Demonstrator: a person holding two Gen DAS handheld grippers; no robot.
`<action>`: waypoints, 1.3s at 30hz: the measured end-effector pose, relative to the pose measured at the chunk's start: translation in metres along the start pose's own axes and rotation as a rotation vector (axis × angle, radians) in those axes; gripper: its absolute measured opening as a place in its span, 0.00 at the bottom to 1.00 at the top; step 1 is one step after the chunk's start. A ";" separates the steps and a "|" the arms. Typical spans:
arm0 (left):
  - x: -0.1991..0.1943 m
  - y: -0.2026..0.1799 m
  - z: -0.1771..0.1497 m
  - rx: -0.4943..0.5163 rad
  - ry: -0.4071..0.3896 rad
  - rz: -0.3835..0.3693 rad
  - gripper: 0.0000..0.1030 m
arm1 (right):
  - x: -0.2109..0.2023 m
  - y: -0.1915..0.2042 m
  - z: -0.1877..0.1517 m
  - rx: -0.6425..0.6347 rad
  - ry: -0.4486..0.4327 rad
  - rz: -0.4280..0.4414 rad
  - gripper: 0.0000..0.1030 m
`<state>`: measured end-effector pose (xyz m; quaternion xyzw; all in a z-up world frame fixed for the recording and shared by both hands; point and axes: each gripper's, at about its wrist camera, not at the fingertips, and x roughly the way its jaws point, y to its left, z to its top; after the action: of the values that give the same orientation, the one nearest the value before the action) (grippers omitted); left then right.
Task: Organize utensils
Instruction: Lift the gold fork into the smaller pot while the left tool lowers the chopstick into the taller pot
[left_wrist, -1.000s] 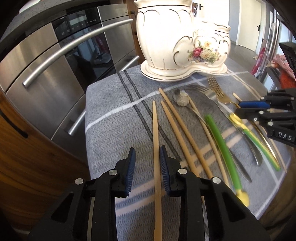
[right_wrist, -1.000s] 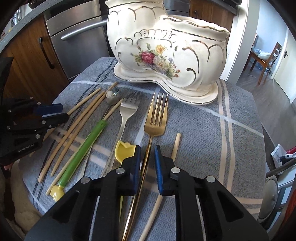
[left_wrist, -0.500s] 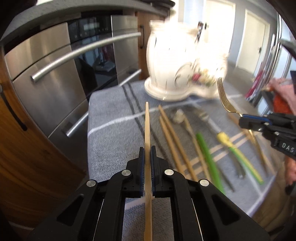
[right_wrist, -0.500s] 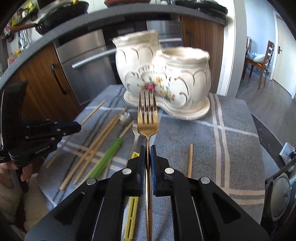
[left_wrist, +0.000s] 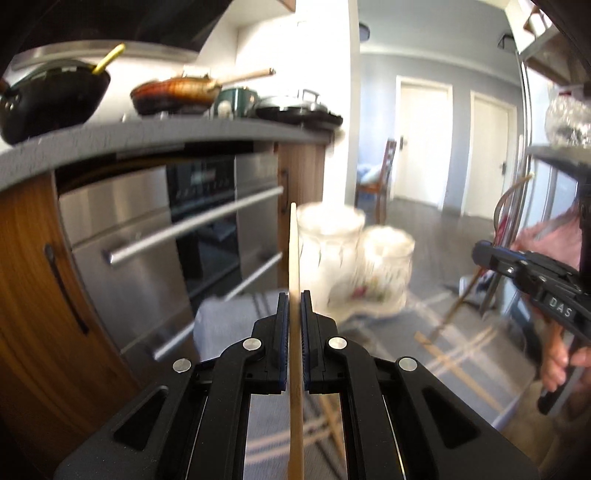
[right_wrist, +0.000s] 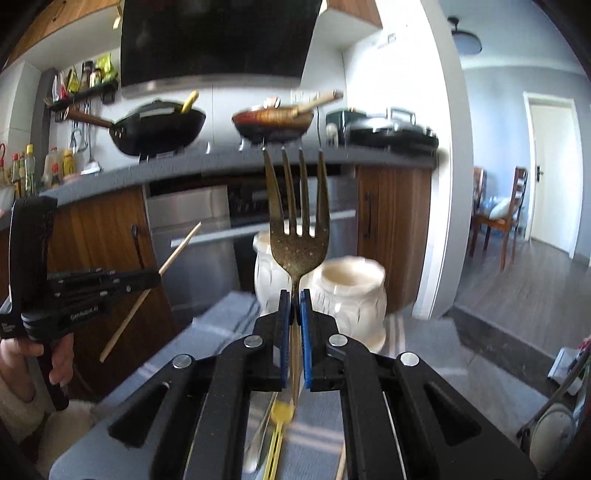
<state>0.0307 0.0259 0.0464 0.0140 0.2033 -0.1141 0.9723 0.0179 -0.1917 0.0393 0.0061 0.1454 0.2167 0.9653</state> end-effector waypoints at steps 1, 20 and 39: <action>0.002 -0.001 0.009 -0.006 -0.014 -0.012 0.07 | 0.001 -0.002 0.008 0.002 -0.018 -0.003 0.05; 0.133 -0.030 0.138 -0.049 -0.238 0.001 0.07 | 0.064 -0.085 0.076 0.232 -0.230 0.023 0.05; 0.157 -0.019 0.092 -0.061 -0.171 -0.033 0.07 | 0.099 -0.092 0.063 0.225 -0.117 0.018 0.04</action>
<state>0.2022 -0.0327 0.0686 -0.0288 0.1231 -0.1245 0.9841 0.1595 -0.2301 0.0653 0.1283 0.1122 0.2070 0.9634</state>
